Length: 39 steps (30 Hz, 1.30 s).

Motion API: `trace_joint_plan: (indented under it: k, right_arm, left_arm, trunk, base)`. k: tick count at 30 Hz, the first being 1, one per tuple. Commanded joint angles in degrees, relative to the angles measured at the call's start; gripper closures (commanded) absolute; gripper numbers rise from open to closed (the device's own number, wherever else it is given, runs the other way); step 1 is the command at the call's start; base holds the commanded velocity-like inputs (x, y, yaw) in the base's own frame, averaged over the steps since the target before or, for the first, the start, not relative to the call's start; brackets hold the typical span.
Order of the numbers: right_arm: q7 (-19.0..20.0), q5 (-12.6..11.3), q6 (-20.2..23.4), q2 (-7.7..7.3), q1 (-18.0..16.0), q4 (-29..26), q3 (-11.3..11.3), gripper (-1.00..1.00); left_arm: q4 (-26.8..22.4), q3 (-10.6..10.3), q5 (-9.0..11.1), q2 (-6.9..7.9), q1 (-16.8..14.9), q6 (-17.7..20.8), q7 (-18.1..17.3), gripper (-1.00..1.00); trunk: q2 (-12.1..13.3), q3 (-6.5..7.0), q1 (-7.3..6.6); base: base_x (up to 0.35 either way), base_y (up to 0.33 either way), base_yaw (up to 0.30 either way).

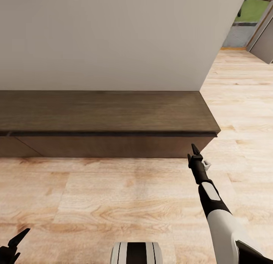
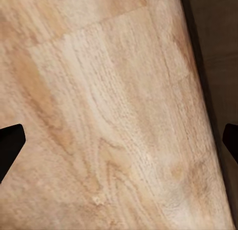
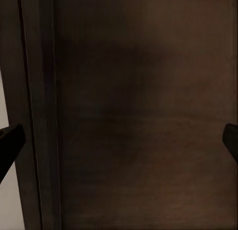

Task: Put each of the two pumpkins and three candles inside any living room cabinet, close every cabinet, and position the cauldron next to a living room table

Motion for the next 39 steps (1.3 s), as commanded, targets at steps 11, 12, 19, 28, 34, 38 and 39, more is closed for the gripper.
trace_joint_plan:
  k: [11, 12, 19, 28, 34, 38, 39]
  right_arm:
    - [0.3, -0.3, 0.5, 0.14, 0.0, 0.0, -0.3, -1.0]
    - [0.3, -0.3, 0.5, 0.17, 0.0, 0.0, -0.3, -1.0]
    - [0.5, -0.2, 0.4, 0.37, 0.0, -0.1, -0.1, -1.0]
    - [1.0, -0.3, -1.2, 0.34, 0.0, -0.3, -0.1, -1.0]
    - [1.8, -0.3, -1.6, 0.24, 0.0, -0.3, -0.2, -1.0]
    - [3.0, -0.3, -1.7, 0.22, 0.0, -0.2, -0.2, -1.0]
    - [3.2, -0.3, -1.7, 0.21, 0.0, -0.1, -0.2, -1.0]
  left_arm:
    - [-0.2, 0.1, -0.2, -0.06, 0.0, 0.1, -0.3, -1.0]
    - [-0.2, 0.1, -0.3, -0.07, 0.0, 0.1, -0.3, -1.0]
    - [0.1, -0.1, -1.0, -0.41, 0.0, -1.9, 0.0, -1.0]
    - [0.3, -0.1, -1.1, -0.06, 0.0, -3.0, -0.1, -1.0]
    - [0.3, -0.1, -1.2, 0.04, 0.0, -3.1, -0.1, -1.0]
    - [0.3, -0.1, -1.2, 0.05, 0.0, -3.0, -0.2, -1.0]
    - [0.3, -0.1, -1.2, 0.06, 0.0, -2.9, -0.2, -1.0]
  trunk:
    - [0.0, -0.03, -0.01]
    - [0.0, -0.03, -0.01]
    - [0.0, -0.03, -0.01]
    - [0.0, -0.03, -0.01]
    - [0.0, -0.03, -0.01]
    - [0.0, -0.03, -0.01]
    - [0.0, -0.03, -0.01]
  base:
    - [0.0, 0.0, 0.0]
    - [0.0, 0.0, 0.0]
    - [0.095, 0.0, 0.0]
    - [0.071, 0.0, 0.0]
    - [0.009, 0.0, 0.0]
    - [0.002, 0.0, 0.0]
    - [0.0, 0.0, 0.0]
